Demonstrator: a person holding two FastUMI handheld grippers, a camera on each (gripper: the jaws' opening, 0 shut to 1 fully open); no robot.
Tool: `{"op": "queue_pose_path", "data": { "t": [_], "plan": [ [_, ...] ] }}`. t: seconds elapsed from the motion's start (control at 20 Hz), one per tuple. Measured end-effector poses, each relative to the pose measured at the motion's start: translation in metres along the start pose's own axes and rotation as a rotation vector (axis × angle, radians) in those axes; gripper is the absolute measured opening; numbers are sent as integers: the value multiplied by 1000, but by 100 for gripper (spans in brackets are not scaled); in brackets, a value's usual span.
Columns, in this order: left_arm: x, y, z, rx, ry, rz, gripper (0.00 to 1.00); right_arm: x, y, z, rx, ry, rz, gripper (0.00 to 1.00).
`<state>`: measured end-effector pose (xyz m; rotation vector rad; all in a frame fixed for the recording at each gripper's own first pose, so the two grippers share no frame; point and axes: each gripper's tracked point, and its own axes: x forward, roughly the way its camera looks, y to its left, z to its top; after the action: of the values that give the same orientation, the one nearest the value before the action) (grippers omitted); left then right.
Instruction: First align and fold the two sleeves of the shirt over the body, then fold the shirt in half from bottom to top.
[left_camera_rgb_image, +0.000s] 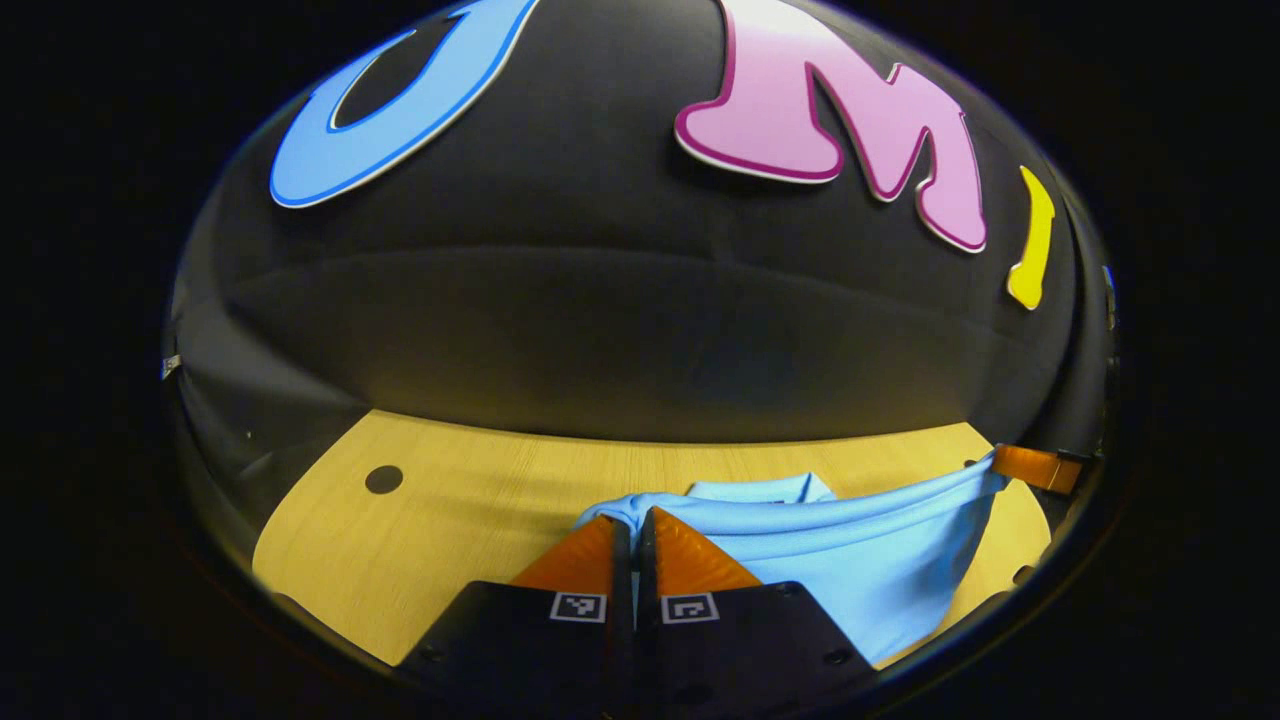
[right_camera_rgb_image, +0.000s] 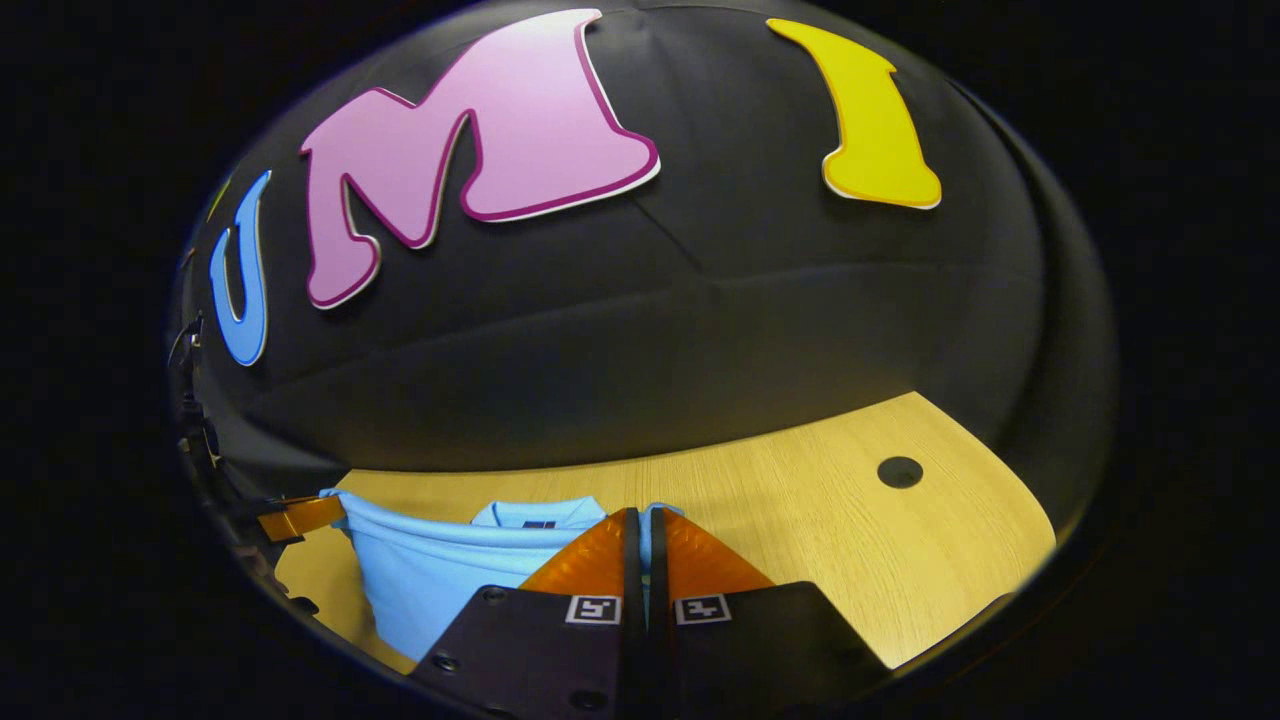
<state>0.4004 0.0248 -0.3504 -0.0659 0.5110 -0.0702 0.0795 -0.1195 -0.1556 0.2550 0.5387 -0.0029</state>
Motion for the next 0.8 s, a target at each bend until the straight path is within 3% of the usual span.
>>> {"op": "queue_pose_path", "data": {
  "t": [0.4,0.5,0.55,0.65,0.7,0.8],
  "plan": [
    [82,11,0,42,-53,65,6,91,-1,-11,0,-13,-27,5],
    [92,15,-10,32,-34,71,6,108,-4,-20,23,6,-40,5],
    [96,16,-17,29,-24,76,10,115,-6,-24,39,15,-49,5],
    [99,14,-20,19,-25,78,6,125,-8,-30,61,28,-66,0],
    [98,13,-19,9,-26,80,6,127,-9,-34,65,32,-73,10],
    [104,8,-20,-3,-16,81,6,131,-10,-45,56,53,-84,5]
  ]
}}
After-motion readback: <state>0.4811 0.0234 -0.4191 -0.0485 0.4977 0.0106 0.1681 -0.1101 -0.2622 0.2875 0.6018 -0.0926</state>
